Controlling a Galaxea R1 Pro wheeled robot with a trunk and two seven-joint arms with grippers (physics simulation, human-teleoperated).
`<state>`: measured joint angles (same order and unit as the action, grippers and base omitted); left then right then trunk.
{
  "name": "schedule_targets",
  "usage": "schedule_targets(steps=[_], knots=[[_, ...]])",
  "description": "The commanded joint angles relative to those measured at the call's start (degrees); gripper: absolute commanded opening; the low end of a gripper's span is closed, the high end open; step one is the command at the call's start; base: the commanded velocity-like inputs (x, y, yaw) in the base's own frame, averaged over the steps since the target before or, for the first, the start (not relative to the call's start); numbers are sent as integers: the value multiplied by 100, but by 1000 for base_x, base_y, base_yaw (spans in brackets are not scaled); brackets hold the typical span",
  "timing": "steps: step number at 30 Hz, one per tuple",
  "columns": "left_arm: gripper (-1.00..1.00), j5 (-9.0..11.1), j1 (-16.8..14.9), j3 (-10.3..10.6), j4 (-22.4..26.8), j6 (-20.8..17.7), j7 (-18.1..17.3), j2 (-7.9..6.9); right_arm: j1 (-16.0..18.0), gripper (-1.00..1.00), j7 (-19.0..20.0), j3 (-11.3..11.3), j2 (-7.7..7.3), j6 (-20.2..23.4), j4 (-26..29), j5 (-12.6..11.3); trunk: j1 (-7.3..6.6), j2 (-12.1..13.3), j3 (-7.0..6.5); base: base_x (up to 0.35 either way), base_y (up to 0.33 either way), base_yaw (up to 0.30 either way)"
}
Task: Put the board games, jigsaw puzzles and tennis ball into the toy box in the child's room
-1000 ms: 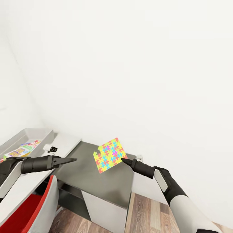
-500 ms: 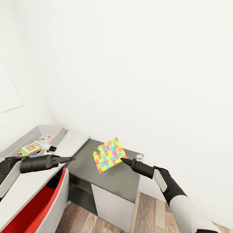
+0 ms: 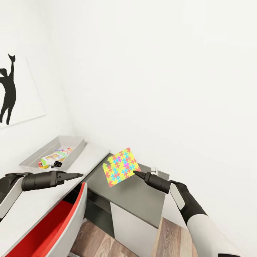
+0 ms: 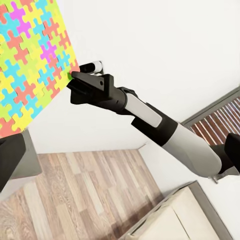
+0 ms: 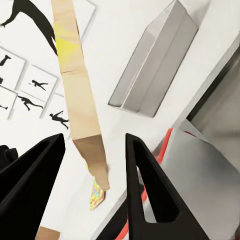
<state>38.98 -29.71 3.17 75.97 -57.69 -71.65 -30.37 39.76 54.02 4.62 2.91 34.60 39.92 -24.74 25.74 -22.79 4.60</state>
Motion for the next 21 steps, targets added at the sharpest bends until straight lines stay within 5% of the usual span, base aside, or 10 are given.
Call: schedule_targets(steps=[1,21], knots=[[100,22,-9,11,-4,-40,-6,-4,5,-100,13,19,6,38,3,-10,4,-13,6,0,0,211],[100,22,0,-29,-4,-31,-7,-7,3,-100,12,13,11,31,7,4,4,-13,-134,41,8,209]])
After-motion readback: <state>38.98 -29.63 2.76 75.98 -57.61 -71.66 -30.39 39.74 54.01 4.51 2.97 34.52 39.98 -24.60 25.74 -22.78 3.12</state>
